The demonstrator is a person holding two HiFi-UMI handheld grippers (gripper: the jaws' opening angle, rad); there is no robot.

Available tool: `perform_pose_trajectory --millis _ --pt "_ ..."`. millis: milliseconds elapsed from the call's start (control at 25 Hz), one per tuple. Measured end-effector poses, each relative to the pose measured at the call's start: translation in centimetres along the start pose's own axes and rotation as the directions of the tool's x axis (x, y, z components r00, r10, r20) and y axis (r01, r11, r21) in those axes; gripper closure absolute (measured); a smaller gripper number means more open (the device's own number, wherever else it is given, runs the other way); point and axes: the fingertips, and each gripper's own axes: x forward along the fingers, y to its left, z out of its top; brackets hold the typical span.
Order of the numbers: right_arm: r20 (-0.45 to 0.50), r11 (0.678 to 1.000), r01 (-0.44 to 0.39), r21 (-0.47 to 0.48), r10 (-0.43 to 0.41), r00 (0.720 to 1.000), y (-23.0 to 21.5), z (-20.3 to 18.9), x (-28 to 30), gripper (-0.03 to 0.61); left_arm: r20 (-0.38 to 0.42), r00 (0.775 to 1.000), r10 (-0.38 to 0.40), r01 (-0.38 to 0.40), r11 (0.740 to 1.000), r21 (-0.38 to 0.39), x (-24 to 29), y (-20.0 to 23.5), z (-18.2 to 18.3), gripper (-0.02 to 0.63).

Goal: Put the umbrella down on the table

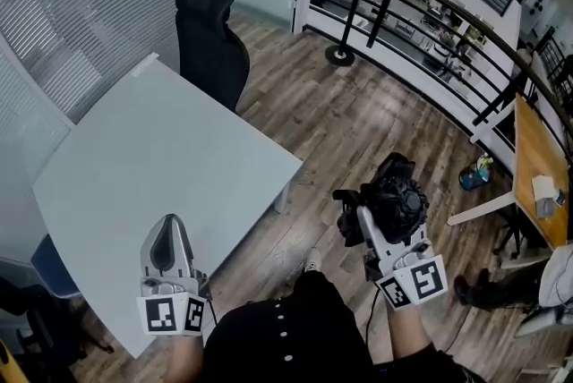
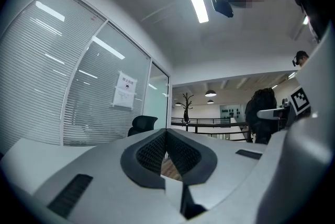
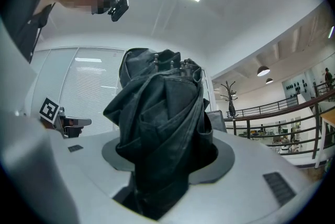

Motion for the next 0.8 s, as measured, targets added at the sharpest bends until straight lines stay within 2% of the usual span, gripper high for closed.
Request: perform_pose_trajectory --millis 280,520,640,800 --pt "0.003 0.996 -0.088 -0.002 0.088 0.996 -3.8 0.9 3.4 0.318 0.015 0.999 0.045 -0.046 0.999 0.024 3.5 -3.0 1.0 0.599" --pt "-0.013 0.987 -0.161 0.012 0.161 0.987 -6.8 0.7 6.6 0.318 -0.001 0.992 0.125 -0.125 0.992 0.020 5.5 -4.1 0.6 0.598" --pt "-0.026 0.977 -0.213 0.021 0.214 0.977 -7.7 -0.1 8.4 0.318 -0.007 0.983 0.184 -0.184 0.983 0.019 5.6 -4.2 0.0 0.598" --pt "-0.038 0.949 -0.314 0.038 0.316 0.948 -7.9 -0.9 11.7 0.318 -0.007 0.957 0.291 -0.291 0.956 0.023 5.0 -3.9 -0.2 0.598"
